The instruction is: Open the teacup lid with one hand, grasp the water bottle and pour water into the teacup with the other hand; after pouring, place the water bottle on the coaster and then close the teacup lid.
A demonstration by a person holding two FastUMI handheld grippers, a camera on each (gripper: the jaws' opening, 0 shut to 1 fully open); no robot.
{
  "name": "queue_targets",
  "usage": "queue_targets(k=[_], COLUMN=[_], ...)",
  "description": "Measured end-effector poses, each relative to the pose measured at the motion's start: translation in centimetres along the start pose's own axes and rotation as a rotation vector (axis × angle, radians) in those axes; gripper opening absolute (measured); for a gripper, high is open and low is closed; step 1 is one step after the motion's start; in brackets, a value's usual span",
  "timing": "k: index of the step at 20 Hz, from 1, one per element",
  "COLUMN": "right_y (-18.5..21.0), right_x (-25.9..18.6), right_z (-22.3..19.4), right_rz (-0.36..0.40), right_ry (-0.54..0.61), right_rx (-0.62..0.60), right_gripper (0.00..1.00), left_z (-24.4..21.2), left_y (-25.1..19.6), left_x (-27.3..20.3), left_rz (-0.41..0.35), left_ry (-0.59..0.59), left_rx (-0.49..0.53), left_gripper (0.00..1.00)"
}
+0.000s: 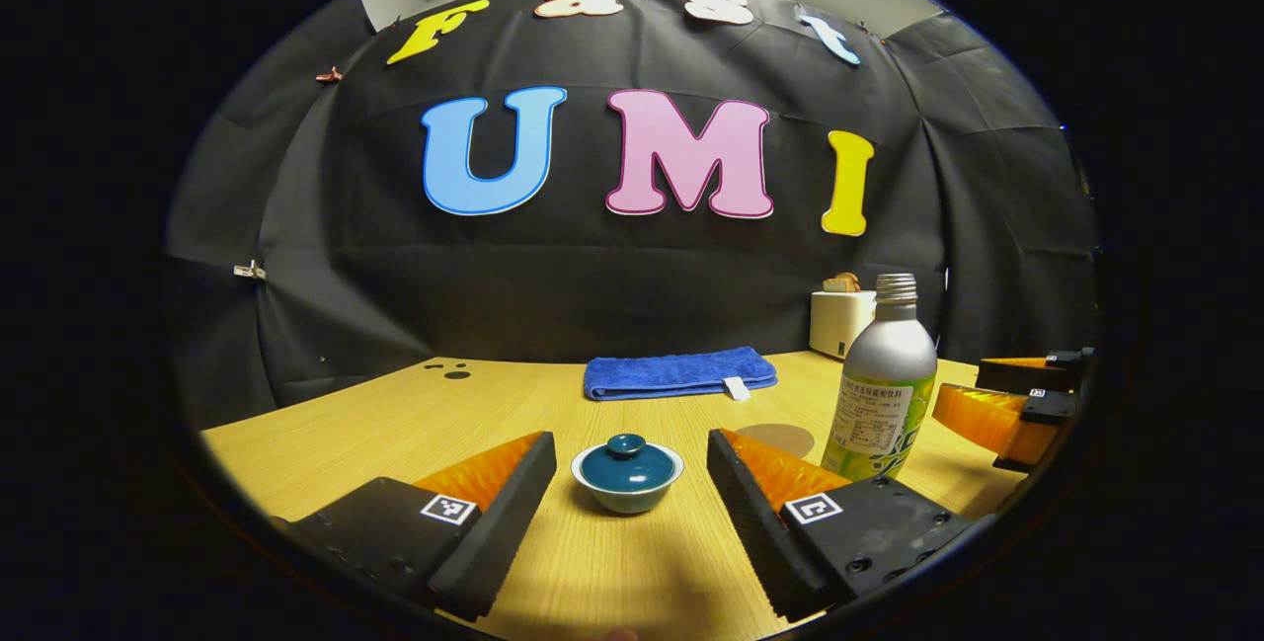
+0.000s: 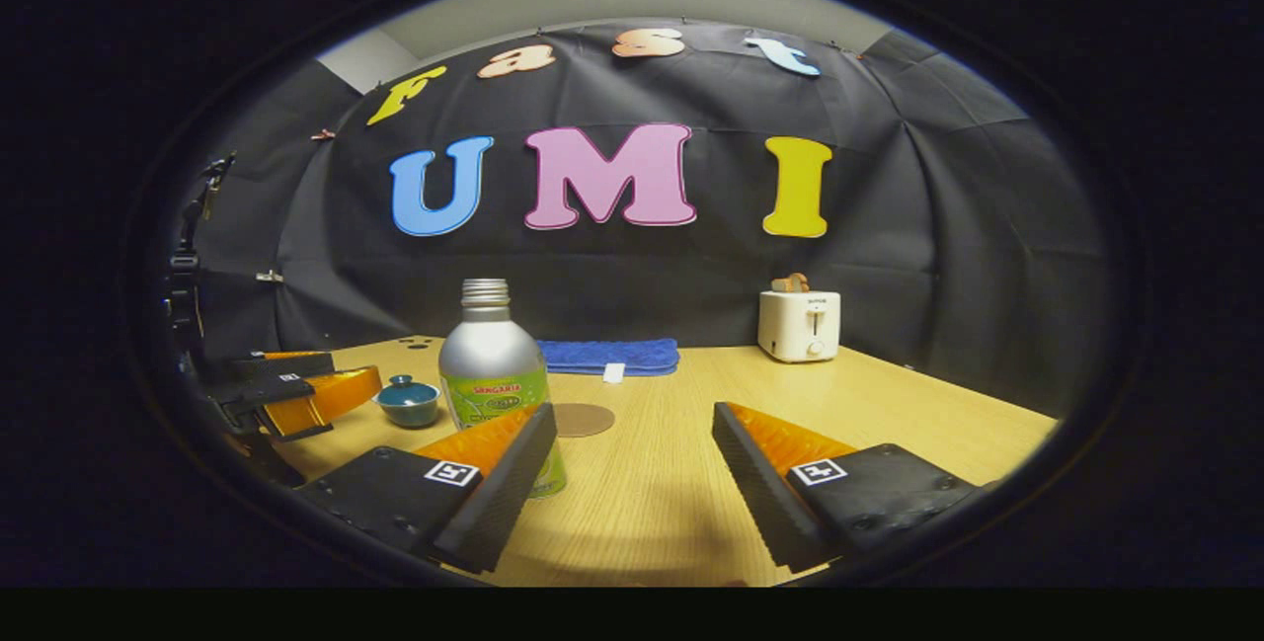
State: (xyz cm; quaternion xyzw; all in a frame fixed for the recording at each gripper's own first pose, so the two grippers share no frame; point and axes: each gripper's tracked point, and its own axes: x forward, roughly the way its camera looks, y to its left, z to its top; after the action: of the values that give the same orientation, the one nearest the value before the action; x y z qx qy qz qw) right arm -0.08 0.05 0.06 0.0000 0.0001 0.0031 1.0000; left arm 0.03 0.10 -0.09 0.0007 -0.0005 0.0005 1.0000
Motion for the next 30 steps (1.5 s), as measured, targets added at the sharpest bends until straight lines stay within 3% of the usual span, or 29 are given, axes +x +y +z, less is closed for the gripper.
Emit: queue_targets(k=[8, 18, 30], right_y=[0.0, 0.0, 0.1], right_x=[0.0, 0.0, 0.0], right_z=[0.0, 0.0, 0.1], right_rz=[-0.001, -0.004, 0.01], right_ry=[0.001, 0.001, 0.002], right_rx=[0.0, 0.0, 0.0], right_gripper=[0.96, 0.99, 0.99], left_z=[0.0, -0.2, -2.1], left_y=[0.3, 0.1, -0.1], left_x=[0.0, 2.5, 7.3], left_rz=[0.014, -0.039, -0.102], left_ry=[0.0, 0.014, 0.141], left_rx=[-0.001, 0.003, 0.027], left_gripper=[0.98, 0.96, 0.95])
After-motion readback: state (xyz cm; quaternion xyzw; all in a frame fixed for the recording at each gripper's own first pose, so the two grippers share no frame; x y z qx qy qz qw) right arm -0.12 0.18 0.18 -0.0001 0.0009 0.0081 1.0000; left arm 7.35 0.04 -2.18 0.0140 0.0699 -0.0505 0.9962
